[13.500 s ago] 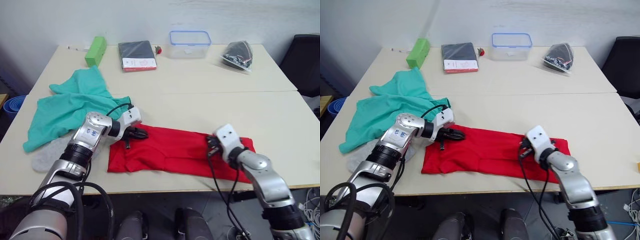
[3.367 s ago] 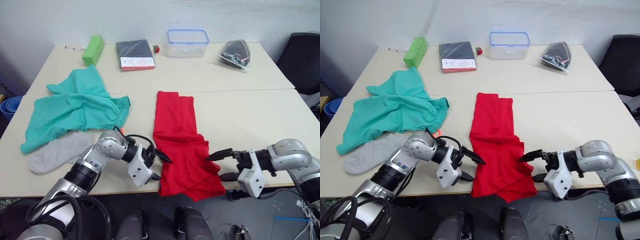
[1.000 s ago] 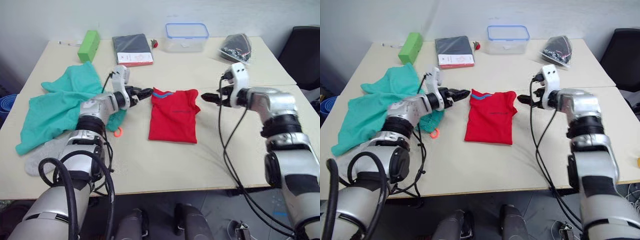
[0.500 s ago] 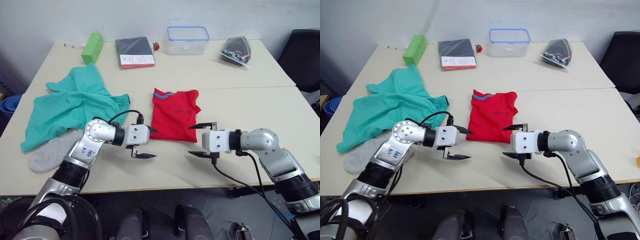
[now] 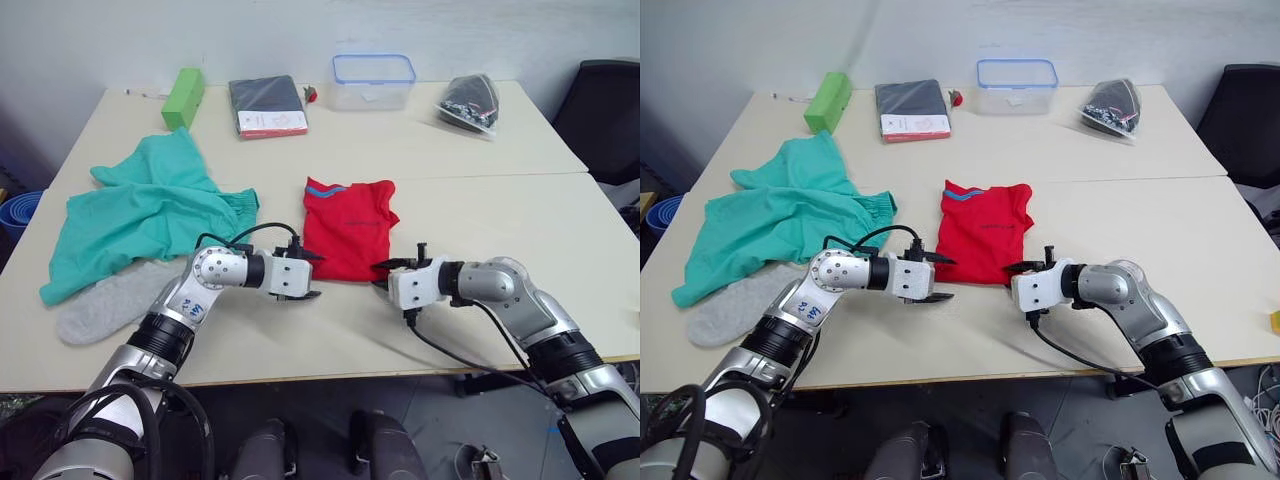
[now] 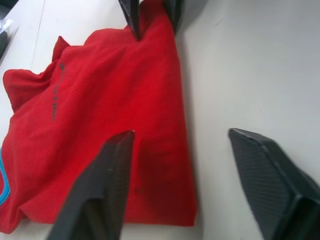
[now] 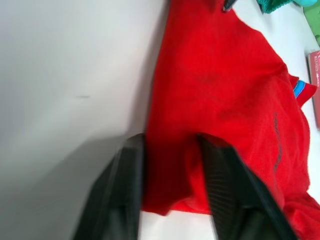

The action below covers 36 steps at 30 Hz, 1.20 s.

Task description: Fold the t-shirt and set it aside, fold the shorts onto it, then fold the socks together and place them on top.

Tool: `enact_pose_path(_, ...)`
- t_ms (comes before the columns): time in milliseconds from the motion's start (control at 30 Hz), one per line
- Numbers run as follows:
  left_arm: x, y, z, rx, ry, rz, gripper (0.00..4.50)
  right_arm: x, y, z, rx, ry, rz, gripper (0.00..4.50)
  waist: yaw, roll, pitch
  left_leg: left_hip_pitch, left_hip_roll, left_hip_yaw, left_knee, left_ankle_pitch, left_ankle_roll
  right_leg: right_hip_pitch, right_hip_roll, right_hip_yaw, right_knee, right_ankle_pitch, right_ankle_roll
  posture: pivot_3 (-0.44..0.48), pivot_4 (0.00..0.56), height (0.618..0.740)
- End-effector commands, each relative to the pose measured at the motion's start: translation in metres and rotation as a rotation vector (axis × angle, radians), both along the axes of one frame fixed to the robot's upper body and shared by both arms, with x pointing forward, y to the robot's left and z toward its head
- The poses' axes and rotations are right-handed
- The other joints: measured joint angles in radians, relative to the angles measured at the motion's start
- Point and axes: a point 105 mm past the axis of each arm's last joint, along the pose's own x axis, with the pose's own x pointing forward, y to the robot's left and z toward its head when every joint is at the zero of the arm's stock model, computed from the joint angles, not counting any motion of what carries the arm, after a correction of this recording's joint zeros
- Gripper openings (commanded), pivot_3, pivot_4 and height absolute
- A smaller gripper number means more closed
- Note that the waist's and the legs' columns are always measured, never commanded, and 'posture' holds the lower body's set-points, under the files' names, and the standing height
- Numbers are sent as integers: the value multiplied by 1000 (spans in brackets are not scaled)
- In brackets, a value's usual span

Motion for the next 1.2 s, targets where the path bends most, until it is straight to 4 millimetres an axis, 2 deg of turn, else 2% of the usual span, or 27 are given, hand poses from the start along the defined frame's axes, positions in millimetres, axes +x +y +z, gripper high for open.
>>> enact_pose_path(33, 3, 16, -11, 49, 31, 57, 1819, 3, -5, -3, -6, -3, -30, 14, -1, 0, 0, 0, 0, 0, 0, 0, 0, 0, 0, 0, 0, 0, 0, 0, 150, 740)
enact_pose_path(233, 6, 20, -8, 23, 64, 85, 11, 3, -3, 6, 23, -6, -21, 0, -1, 0, 0, 0, 0, 0, 0, 0, 0, 0, 1, 0, 0, 0, 0, 0, 150, 740)
enact_pose_path(400, 0, 20, 0, -51, 153, 91, 11, -11, 4, 14, 60, 23, 54, 0, -1, 0, 0, 0, 1, 0, 0, 0, 0, 0, 1, 0, 0, 0, 0, 0, 150, 740)
enact_pose_path(567, -29, 33, 2, -64, 296, 42, 11, -32, 6, 17, 66, 62, 127, 0, -3, 0, 0, -2, 2, 0, 0, -1, -1, -2, 2, 0, 1, 0, -1, 0, 150, 740)
enact_pose_path(700, -60, 48, 2, -56, 436, -3, 11, -54, 4, 15, 65, 111, 181, 0, -1, 0, 0, -2, 2, 0, -1, -1, -1, -2, 2, 0, 0, -1, -1, 0, 150, 740)
enact_pose_path(833, -94, 47, -3, -28, 533, -46, 11, -79, -1, 9, 63, 173, 213, 0, 5, 0, 0, -2, 1, -2, 0, -2, -1, -1, 0, 0, -2, -1, -1, 0, 150, 740)
enact_pose_path(1000, -97, 31, -1, -118, 525, 0, 11, -94, -1, 6, 75, 169, 231, 0, 15, 0, 0, -2, 1, -4, 0, -4, -1, 0, -1, 6, -3, -1, -2, 0, 150, 740)
enact_pose_path(1133, -96, 31, 5, -149, 512, 39, 11, -93, -7, 6, 62, 146, 204, 0, 18, 0, 0, -2, 2, -4, 0, -3, -2, 0, 1, 7, -3, -1, -2, 0, 150, 740)
enact_pose_path(1200, -91, 36, 11, -171, 516, 72, 421, -94, -12, 7, 67, 178, 187, 0, 21, 0, 0, -2, 2, -4, 0, -3, -3, 0, 1, 6, -2, -2, -3, 0, 150, 740)
